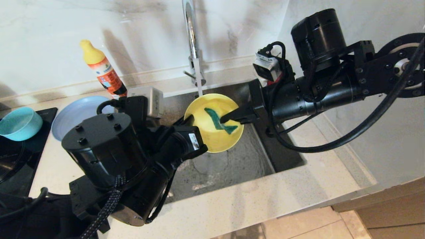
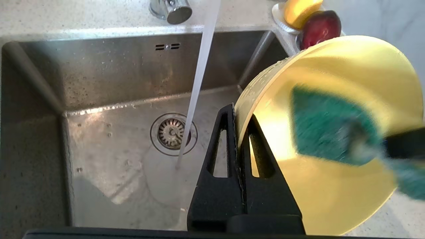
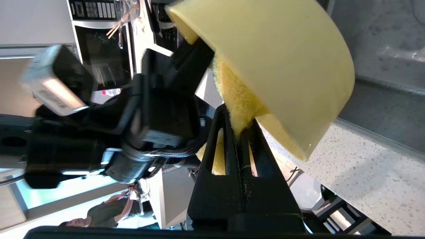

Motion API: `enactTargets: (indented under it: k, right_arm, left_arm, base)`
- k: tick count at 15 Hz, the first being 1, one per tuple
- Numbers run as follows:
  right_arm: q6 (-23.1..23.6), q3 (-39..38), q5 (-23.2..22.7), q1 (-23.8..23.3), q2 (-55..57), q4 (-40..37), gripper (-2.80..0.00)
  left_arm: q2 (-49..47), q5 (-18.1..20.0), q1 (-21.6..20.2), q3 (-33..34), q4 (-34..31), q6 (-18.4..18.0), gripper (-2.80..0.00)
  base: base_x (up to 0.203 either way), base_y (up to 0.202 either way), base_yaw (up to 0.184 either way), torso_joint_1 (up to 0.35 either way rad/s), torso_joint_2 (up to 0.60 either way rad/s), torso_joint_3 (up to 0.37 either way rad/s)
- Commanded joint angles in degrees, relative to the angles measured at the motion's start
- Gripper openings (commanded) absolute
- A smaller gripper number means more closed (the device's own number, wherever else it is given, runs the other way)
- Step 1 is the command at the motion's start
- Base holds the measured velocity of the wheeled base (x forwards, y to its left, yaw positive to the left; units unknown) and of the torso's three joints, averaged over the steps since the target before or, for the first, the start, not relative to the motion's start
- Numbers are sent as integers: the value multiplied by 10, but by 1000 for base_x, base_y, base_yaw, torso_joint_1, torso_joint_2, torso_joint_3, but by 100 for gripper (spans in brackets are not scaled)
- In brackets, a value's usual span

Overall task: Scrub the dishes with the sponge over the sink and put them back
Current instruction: Wipe the bowl

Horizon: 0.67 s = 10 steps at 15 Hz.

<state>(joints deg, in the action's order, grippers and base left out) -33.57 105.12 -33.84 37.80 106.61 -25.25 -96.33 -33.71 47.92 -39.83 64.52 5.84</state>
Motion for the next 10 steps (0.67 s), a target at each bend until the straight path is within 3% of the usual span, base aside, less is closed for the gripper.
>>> enactTargets:
  k: [1,10]
  right_arm:
    - [-2,-1,-2,9,11,-2,-280]
    - [-3,-1,19,13,3,-7,-280]
  left_arm:
    - [1,-2,0,-3,3,0,-280]
    - [4,-2,-1,-9,1,-3,-280]
  base:
    - [0,0,0,0,0,0]
    - [0,0,0,0,0,0]
